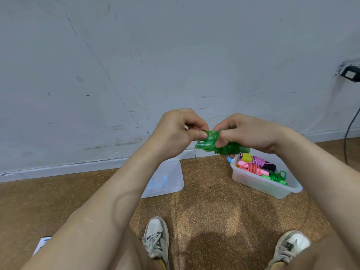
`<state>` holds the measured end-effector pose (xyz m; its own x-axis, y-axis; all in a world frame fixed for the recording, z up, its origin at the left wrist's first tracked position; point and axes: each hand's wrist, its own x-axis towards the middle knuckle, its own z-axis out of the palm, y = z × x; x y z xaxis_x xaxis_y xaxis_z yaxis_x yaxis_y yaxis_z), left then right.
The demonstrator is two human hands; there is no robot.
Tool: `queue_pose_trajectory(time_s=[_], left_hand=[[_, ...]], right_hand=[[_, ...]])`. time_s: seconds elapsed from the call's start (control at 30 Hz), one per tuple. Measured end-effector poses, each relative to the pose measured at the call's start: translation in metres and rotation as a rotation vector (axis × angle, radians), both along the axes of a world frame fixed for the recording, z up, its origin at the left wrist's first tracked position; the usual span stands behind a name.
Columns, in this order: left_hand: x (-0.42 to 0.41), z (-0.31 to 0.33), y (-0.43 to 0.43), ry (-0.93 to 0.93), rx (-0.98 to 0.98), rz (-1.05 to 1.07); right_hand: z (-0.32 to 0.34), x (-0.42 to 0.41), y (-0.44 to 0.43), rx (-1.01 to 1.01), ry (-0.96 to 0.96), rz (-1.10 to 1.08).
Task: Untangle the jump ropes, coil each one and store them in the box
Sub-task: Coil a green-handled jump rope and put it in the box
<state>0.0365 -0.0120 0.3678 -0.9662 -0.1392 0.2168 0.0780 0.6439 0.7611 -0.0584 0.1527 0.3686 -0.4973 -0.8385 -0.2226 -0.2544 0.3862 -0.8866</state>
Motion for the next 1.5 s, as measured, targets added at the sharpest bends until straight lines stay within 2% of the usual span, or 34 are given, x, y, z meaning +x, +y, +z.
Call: queue_pose_trajectory(time_s=[0.1, 0.27, 0.4, 0.57, 0.63, 0.77, 0.83, 0.97, 1.03, 1.13, 1.2, 1.3, 1.37, 1.5], left_hand=[[-0.002, 0.0, -0.003, 0.008, 0.144, 0.016], [-0.001, 0.006, -0.013, -0.043, 0.225, 0.027], [0.006, 0.01, -0.029, -0.216, 0.31, -0.039], [0.003, 0.01, -0.019, -0.203, 0.143, -0.005], [0.001, 0.009, -0.014, -0.172, 0.089, -0.012], [0.002, 0.008, -0.017, -0.162, 0.101, -0.038], [0.005, 0.007, -0.02, -0.2, 0.198, -0.064], [0.009, 0.003, -0.025, -0.237, 0.59, -0.123], [0.01, 0.001, -0.022, -0.208, 0.753, -0.143], [0.013, 0.001, -0.018, -0.139, 0.872, -0.141], [0.016, 0.003, -0.018, -0.107, 0.853, -0.156], [0.018, 0.006, -0.017, 0.017, 0.65, -0.101], [0.018, 0.007, -0.015, 0.067, 0.595, -0.089], [0.019, 0.012, -0.017, 0.054, 0.535, -0.074]], right_hand=[[-0.003, 0.005, -0.006, -0.082, -0.067, -0.053], [-0.013, 0.007, -0.014, -0.173, -0.224, -0.093], [-0.013, 0.01, -0.017, -0.152, -0.141, -0.081], [-0.01, 0.013, -0.015, -0.058, -0.017, -0.032], [-0.009, 0.014, -0.013, -0.065, -0.046, -0.014], [-0.008, 0.017, -0.01, -0.094, -0.049, -0.018], [-0.009, 0.018, -0.01, -0.12, -0.077, 0.001], [-0.011, 0.012, -0.011, -0.252, -0.286, -0.021], [-0.013, 0.008, -0.011, -0.33, -0.356, -0.024], [-0.015, 0.004, -0.01, -0.408, -0.445, -0.031], [-0.017, 0.004, -0.01, -0.44, -0.483, -0.026], [-0.022, 0.007, -0.013, -0.455, -0.567, 0.036], [-0.024, 0.008, -0.014, -0.465, -0.635, 0.055], [-0.026, 0.009, -0.017, -0.47, -0.667, 0.08]])
